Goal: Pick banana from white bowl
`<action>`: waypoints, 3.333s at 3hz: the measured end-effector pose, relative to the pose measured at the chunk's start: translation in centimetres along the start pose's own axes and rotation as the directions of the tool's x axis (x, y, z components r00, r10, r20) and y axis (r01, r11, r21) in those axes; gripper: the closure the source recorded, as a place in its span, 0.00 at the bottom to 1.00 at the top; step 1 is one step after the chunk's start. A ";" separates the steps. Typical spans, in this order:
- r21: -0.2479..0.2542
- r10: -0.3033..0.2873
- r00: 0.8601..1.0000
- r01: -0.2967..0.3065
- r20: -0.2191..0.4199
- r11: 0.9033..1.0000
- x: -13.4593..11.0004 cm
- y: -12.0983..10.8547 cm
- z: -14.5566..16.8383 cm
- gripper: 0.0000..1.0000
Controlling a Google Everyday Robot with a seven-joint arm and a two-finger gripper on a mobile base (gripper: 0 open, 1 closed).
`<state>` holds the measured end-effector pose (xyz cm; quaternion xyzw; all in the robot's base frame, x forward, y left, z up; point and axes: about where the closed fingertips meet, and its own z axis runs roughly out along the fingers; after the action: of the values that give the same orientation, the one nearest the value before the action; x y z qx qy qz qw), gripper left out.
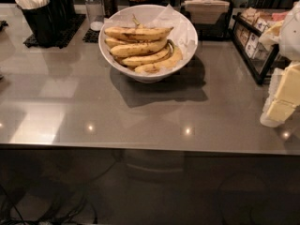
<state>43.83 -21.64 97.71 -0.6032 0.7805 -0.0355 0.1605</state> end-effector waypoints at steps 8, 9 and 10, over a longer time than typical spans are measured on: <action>-0.161 -0.212 0.779 0.371 0.590 0.915 -21.0 -13.8 9.6 0.00; -0.117 -0.218 0.763 0.357 0.608 0.927 -22.1 -15.2 9.3 0.00; -0.110 -0.206 0.760 0.342 0.616 0.933 -22.5 -15.6 9.8 0.00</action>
Offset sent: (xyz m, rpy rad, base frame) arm 0.0972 0.0485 0.0448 0.2016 -0.0198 0.2574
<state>66.25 -3.05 96.97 -0.7053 0.5922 0.2171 0.3235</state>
